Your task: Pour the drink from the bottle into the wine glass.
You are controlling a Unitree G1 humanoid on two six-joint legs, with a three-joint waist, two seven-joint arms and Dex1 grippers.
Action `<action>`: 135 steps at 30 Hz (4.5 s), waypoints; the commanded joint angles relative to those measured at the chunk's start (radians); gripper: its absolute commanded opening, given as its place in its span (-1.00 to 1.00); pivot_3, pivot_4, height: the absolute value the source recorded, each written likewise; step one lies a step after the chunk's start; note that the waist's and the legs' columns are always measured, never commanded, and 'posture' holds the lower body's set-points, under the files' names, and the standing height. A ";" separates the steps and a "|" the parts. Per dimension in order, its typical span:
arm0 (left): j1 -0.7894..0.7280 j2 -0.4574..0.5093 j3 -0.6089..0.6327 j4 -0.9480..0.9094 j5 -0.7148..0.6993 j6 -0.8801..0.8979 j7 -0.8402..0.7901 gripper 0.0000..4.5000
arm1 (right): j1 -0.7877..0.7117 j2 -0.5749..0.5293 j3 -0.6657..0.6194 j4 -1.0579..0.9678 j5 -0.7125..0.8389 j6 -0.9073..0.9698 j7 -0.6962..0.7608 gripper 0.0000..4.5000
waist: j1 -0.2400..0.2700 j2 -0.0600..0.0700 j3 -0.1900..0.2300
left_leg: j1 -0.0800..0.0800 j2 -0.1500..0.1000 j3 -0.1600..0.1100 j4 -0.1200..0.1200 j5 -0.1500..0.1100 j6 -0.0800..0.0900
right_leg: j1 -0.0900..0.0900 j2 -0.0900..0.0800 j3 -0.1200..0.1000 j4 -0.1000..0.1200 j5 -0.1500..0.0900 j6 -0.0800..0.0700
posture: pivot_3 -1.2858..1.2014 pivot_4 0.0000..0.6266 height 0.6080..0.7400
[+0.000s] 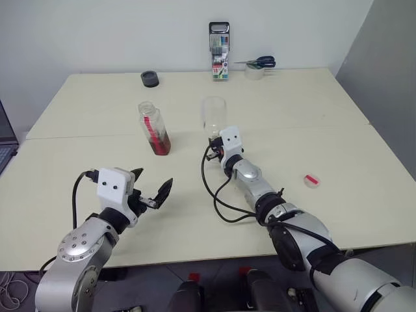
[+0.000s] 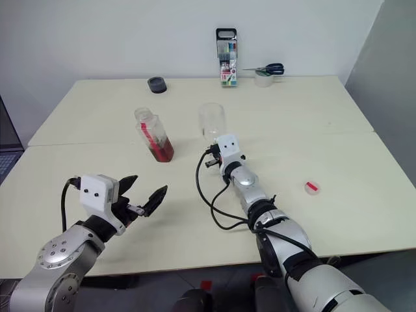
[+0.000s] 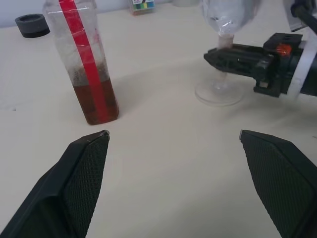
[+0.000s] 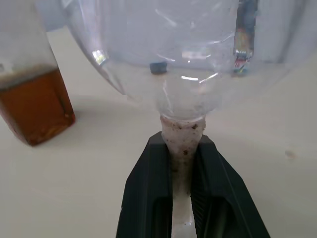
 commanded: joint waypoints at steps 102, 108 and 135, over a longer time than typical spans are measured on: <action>-0.215 0.064 0.007 0.223 0.036 -0.059 -0.037 1.00 | 0.565 -0.240 0.057 -0.957 0.089 0.306 0.316 0.99 | 0.027 0.001 0.000 | 0.000 -0.001 -0.003 0.001 -0.001 0.002 | 0.002 -0.001 -0.002 -0.002 0.000 0.000 | 0.03 -0.52 1.00; -0.291 0.024 -0.033 0.351 0.118 -0.135 0.019 1.00 | 0.679 -0.431 0.066 -1.497 0.253 0.714 0.412 0.99 | 0.021 0.002 0.000 | -0.001 0.001 -0.004 0.000 -0.001 0.002 | 0.001 0.000 -0.002 -0.002 0.000 0.000 | 0.03 -0.52 1.00; -0.559 -0.051 -0.097 0.787 0.215 -0.389 -0.020 1.00 | 0.602 -0.753 -0.130 -1.963 0.700 1.248 0.360 0.99 | 0.032 0.000 0.001 | -0.004 -0.001 -0.006 0.001 -0.001 0.001 | 0.002 -0.001 -0.005 -0.005 0.000 0.001 | 0.03 -0.52 1.00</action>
